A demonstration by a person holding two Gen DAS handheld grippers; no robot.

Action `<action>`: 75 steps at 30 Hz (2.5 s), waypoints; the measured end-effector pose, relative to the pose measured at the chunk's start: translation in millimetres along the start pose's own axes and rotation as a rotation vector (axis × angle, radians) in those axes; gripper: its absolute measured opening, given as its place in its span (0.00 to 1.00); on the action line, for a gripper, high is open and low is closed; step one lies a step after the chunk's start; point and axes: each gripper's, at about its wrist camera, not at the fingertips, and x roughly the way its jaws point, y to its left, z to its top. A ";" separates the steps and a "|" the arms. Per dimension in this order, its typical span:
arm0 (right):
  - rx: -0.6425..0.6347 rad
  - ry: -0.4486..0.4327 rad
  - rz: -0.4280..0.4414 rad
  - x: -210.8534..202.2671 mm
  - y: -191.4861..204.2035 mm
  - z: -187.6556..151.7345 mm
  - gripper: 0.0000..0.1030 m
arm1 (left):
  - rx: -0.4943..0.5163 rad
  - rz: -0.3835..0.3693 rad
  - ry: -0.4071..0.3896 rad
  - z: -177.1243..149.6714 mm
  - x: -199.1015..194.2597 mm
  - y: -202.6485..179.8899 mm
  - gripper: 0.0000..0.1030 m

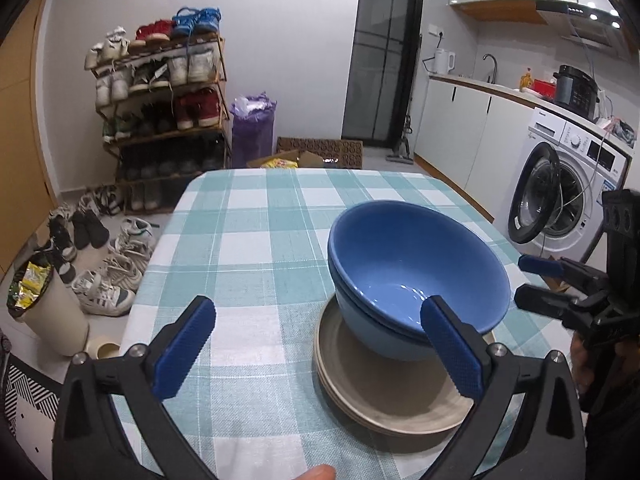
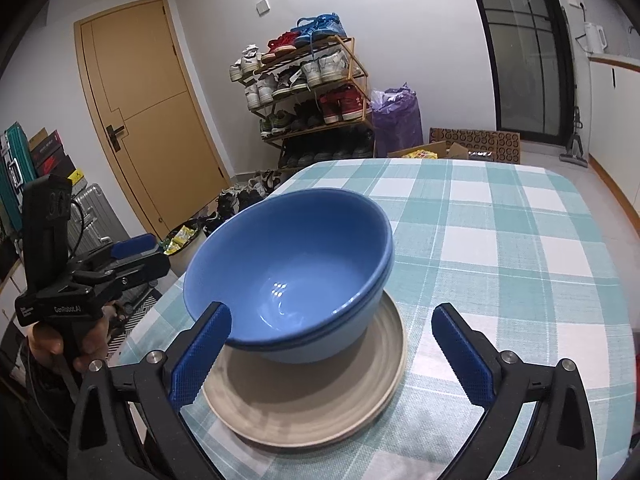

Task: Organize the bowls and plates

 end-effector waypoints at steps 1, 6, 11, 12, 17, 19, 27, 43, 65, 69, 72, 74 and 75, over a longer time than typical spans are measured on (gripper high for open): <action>-0.003 -0.007 -0.004 -2.7 -0.1 -2.1 0.99 | 0.003 0.008 -0.017 -4.2 -2.0 -1.0 1.00; 0.001 -0.048 -0.004 -14.2 -1.1 -12.4 0.99 | 0.028 0.063 -0.062 -18.4 -7.5 -5.7 1.00; -0.010 -0.076 -0.012 -20.9 1.2 -26.9 0.99 | 0.018 0.088 -0.094 -29.9 -10.7 -5.2 1.00; -0.019 -0.086 -0.023 -22.5 2.5 -31.1 0.99 | 0.017 0.093 -0.100 -32.2 -11.1 -5.1 1.00; -0.038 -0.109 -0.028 -26.3 8.2 -48.0 0.99 | 0.009 0.107 -0.120 -45.3 -11.7 -7.4 1.00; -0.054 -0.126 -0.038 -28.8 11.5 -55.4 0.99 | 0.028 0.114 -0.134 -50.6 -12.3 -9.7 1.00; -0.071 -0.173 -0.040 -38.8 20.9 -78.9 0.99 | 0.019 0.101 -0.186 -67.6 -20.3 -14.0 1.00; -0.105 -0.219 -0.054 -48.7 27.2 -109.8 0.99 | 0.045 0.091 -0.236 -79.6 -29.7 -26.6 1.00; -0.123 -0.243 -0.036 -56.3 31.3 -111.1 0.99 | 0.031 0.095 -0.226 -84.2 -30.0 -25.5 1.00; -0.127 -0.239 -0.034 -57.1 32.6 -111.7 0.99 | 0.029 0.094 -0.222 -84.3 -29.7 -25.4 1.00; -0.128 -0.239 -0.034 -56.8 33.1 -111.8 0.99 | 0.025 0.091 -0.220 -84.1 -29.5 -25.2 1.00; -0.129 -0.239 -0.033 -56.3 33.5 -111.9 0.99 | 0.025 0.093 -0.221 -84.4 -29.5 -24.9 1.00; -0.130 -0.238 -0.034 -56.3 33.5 -112.0 0.99 | 0.025 0.092 -0.221 -84.5 -29.6 -24.8 1.00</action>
